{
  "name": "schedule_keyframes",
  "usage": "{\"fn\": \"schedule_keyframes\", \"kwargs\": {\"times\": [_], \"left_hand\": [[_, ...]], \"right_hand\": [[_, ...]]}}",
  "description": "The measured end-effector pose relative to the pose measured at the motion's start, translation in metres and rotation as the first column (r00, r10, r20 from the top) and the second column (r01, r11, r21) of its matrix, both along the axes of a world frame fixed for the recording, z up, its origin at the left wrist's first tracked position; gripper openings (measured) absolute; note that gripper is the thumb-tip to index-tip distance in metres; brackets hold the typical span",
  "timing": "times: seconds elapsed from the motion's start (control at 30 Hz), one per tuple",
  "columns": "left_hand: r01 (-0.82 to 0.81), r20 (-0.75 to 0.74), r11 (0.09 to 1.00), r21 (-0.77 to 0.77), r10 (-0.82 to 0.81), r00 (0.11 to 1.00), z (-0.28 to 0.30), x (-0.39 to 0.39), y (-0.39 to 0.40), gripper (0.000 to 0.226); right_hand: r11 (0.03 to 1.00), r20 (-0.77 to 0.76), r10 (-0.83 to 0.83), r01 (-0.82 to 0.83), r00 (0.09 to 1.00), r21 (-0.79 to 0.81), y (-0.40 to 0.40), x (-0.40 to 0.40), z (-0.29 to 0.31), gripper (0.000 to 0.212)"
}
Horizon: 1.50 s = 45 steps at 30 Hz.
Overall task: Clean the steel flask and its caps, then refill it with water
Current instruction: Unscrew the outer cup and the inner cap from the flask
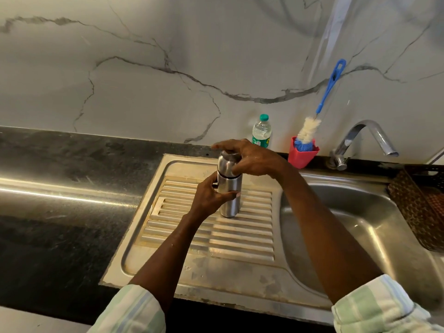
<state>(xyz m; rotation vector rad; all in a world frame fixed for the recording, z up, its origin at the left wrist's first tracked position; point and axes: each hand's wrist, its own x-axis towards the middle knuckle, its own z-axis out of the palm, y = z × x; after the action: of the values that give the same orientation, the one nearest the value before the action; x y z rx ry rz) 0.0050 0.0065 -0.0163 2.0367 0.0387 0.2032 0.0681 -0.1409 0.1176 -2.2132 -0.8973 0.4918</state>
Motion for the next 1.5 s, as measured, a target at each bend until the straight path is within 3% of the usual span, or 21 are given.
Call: {"fn": "schedule_keyframes", "kwargs": {"times": [0.13,0.2,0.3,0.43,0.57,0.7,0.8,1.0,1.17,1.27,1.5], "left_hand": [[-0.022,-0.012,1.0,0.009,0.022,1.0,-0.002,0.0,0.0,0.064],[-0.025,-0.012,1.0,0.012,0.025,1.0,-0.002,0.0,0.0,0.063],[0.0,0.003,1.0,0.01,0.0,1.0,-0.001,0.0,0.0,0.061],[0.001,-0.003,1.0,-0.004,-0.001,1.0,0.0,-0.001,0.0,0.054],[-0.002,0.019,1.0,0.0,0.002,1.0,0.0,-0.002,-0.001,0.054],[0.003,0.014,1.0,0.004,-0.003,1.0,-0.001,-0.001,0.0,0.062],[0.019,0.031,1.0,0.0,-0.019,0.999,-0.002,0.0,0.0,0.06],[0.019,-0.003,0.999,-0.036,-0.019,1.0,-0.006,0.001,0.002,0.061],[0.011,-0.013,0.999,-0.03,-0.011,1.0,-0.009,0.002,0.004,0.063],[0.024,-0.012,1.0,-0.014,-0.024,1.0,-0.013,0.003,0.007,0.073],[0.029,-0.025,0.999,-0.021,-0.029,0.999,-0.013,0.002,0.007,0.083]], "right_hand": [[0.959,0.275,-0.19,0.239,0.942,-0.155,0.005,-0.003,-0.009,0.093],[0.937,0.318,-0.235,0.301,0.919,-0.179,0.008,-0.006,-0.014,0.09],[0.967,0.232,-0.205,0.233,0.951,-0.101,0.008,-0.008,-0.014,0.072],[0.995,0.074,-0.089,0.093,0.993,-0.043,0.001,-0.005,-0.011,0.092],[0.98,0.158,-0.194,0.2,0.968,-0.019,0.005,-0.009,-0.02,0.102],[0.953,0.24,-0.299,0.3,0.924,0.032,0.009,-0.013,-0.025,0.074],[0.943,0.196,-0.318,0.289,0.927,0.162,0.006,-0.019,-0.023,0.068],[0.812,0.088,-0.427,0.339,0.9,0.476,-0.007,-0.035,-0.014,0.063],[0.73,-0.096,-0.393,0.374,0.914,0.572,-0.03,-0.059,-0.026,0.059],[0.742,-0.186,-0.381,0.42,0.906,0.523,-0.039,-0.079,-0.057,0.058],[0.913,-0.062,-0.349,0.354,0.935,0.203,-0.039,-0.133,-0.146,0.063]]}}
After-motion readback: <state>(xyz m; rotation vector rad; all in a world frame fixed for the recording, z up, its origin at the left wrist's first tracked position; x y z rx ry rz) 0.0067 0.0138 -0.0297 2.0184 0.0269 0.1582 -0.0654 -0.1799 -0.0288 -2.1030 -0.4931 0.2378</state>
